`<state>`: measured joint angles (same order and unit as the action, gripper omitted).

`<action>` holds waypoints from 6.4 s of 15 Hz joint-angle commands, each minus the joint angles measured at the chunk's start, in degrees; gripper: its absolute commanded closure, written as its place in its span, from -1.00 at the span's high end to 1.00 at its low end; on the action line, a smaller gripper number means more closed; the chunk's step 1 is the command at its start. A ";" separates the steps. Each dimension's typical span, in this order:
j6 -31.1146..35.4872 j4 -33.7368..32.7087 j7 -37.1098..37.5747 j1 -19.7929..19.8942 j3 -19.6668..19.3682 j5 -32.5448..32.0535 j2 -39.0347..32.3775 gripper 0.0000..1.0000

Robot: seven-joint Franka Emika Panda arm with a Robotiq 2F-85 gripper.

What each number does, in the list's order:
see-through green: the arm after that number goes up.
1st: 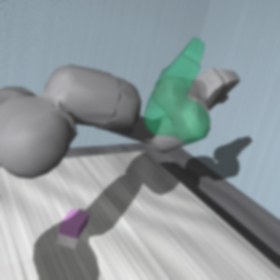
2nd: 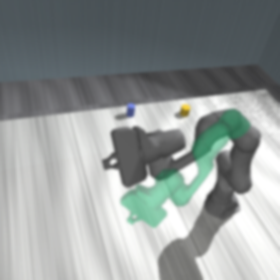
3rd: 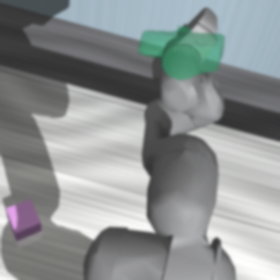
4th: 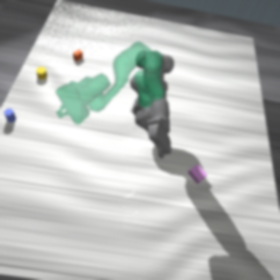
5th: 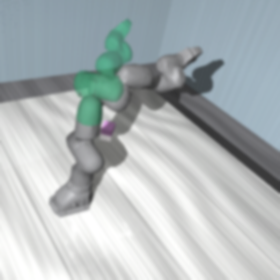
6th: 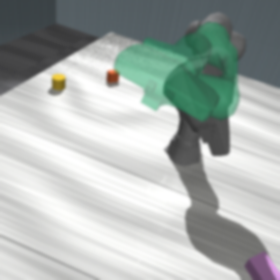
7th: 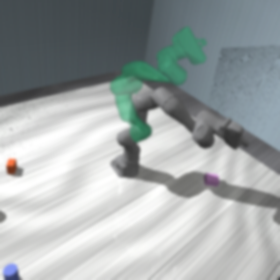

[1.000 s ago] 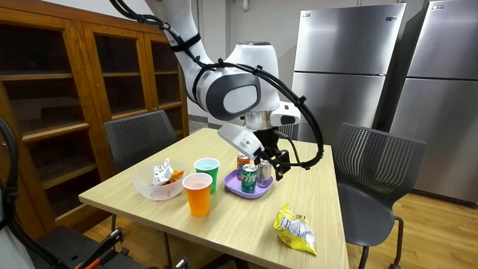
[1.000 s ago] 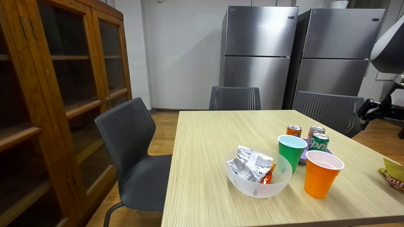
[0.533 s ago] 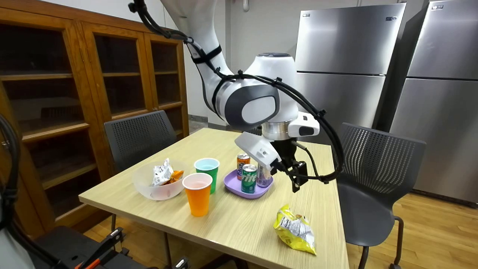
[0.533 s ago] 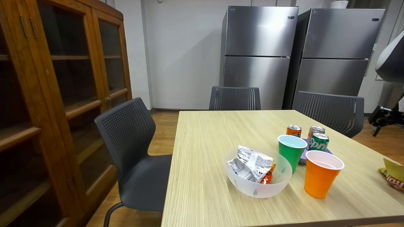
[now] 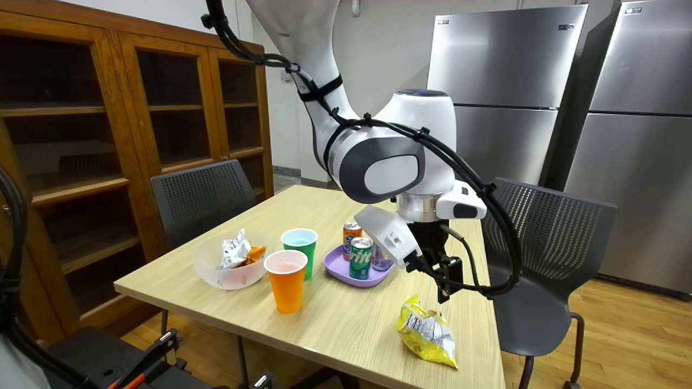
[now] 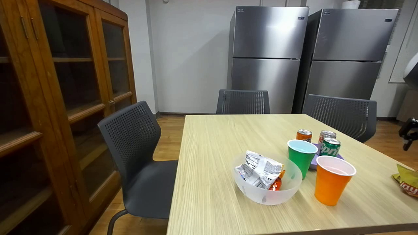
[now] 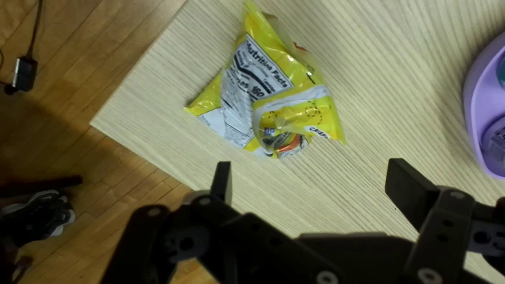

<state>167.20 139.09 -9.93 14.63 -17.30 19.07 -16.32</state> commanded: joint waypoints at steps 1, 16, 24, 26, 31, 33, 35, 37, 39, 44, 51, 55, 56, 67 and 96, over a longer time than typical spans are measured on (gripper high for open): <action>-2.59 -0.83 -2.06 2.60 0.86 1.35 -0.42 1.00; -3.96 -5.02 -0.51 4.44 1.22 2.71 -7.81 1.00; -4.14 -5.83 1.80 9.20 5.53 -0.60 -8.53 0.16; -4.22 -6.10 1.69 10.00 6.28 -0.35 -8.70 -0.16; -5.06 -7.18 1.33 12.02 8.11 0.70 -9.30 -0.91; -5.43 -7.81 1.23 12.69 8.71 0.98 -9.78 -1.00; -5.49 -8.12 1.19 12.99 9.12 0.96 -9.98 -1.00; -5.46 -7.90 1.01 13.06 9.34 0.74 -9.48 -1.00; -5.25 -6.96 0.26 13.12 9.70 0.66 -7.97 -1.00; -4.07 -3.49 -2.05 12.89 10.58 0.33 -2.79 -1.00; -2.29 3.25 -7.78 11.40 12.37 1.20 8.02 -1.00; -1.64 6.61 -10.23 10.00 14.82 2.13 14.23 -1.00; -1.45 7.32 -10.42 9.44 15.57 2.29 15.74 -1.00; 0.76 11.26 -11.39 -0.08 21.16 4.40 24.62 -1.00; -0.77 19.14 -14.26 -31.47 24.77 -3.10 24.68 -1.00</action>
<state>167.08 157.99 -23.64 -14.78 8.93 17.64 8.83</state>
